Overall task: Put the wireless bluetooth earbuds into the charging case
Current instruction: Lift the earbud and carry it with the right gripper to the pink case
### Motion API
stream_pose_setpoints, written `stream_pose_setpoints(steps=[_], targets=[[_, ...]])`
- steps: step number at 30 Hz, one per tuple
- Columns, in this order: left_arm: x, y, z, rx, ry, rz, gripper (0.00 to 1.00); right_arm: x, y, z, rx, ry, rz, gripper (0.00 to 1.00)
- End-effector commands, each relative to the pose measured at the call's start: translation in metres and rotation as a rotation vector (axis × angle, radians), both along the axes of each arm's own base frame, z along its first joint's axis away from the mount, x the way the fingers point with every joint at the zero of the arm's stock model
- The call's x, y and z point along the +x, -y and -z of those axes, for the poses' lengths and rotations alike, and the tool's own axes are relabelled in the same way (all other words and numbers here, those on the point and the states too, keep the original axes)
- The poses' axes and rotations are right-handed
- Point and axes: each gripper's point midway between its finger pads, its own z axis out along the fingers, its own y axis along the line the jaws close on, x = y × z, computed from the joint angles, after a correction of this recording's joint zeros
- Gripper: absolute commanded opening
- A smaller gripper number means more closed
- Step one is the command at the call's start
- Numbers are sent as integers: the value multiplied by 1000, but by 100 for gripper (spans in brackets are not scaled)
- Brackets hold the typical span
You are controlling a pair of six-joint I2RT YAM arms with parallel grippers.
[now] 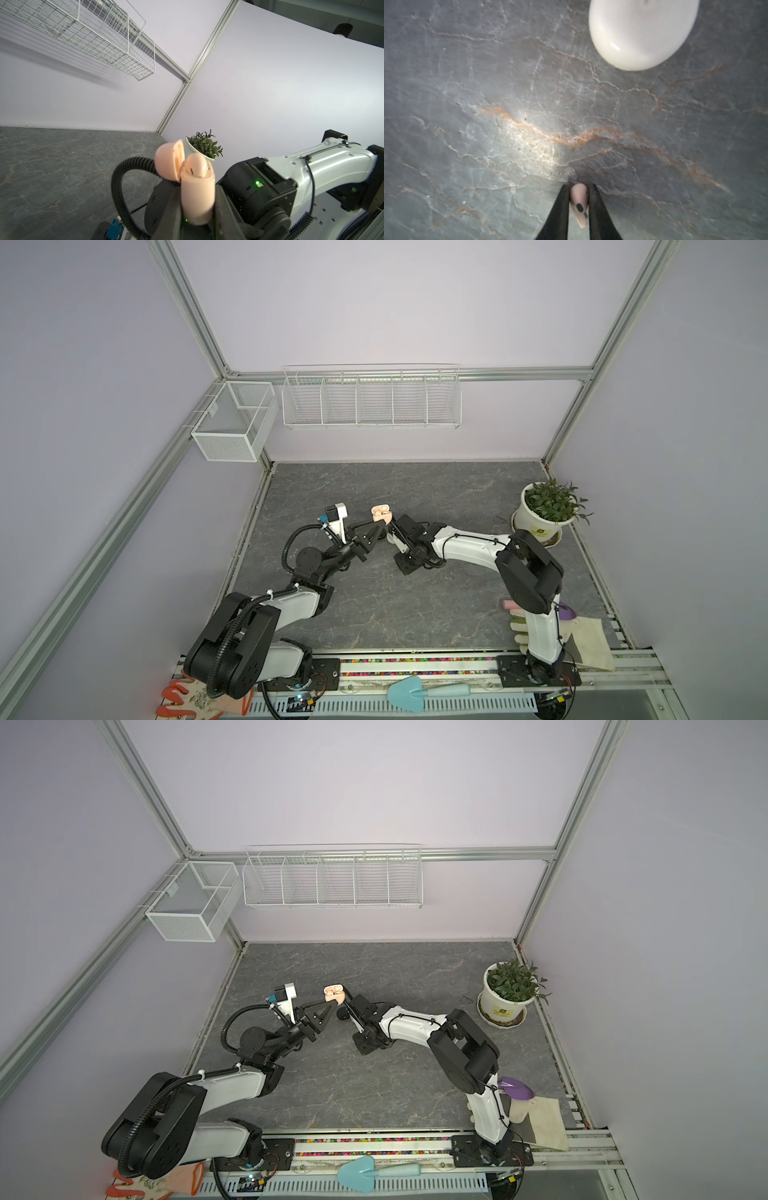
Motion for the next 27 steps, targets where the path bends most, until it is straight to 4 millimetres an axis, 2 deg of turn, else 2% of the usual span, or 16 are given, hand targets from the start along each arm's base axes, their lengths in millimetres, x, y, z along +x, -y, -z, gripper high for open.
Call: stream_pose_setpoints(steps=[1, 8, 14, 20, 27], targets=[[-4, 0, -15, -28, 41, 16, 0, 0, 3, -14, 46, 3, 25, 20], [-3, 0, -18, -40, 34, 18, 0, 6, 8, -25, 95, 11, 58, 20], [-1, 1, -21, -53, 22, 29, 0, 11, 13, -47, 156, 33, 85, 20], [2, 4, -28, -66, 21, 43, 0, 21, 23, -95, 257, 92, 127, 20], [2, 6, -49, -106, 37, 73, 0, 29, 33, -176, 412, 211, 150, 20]])
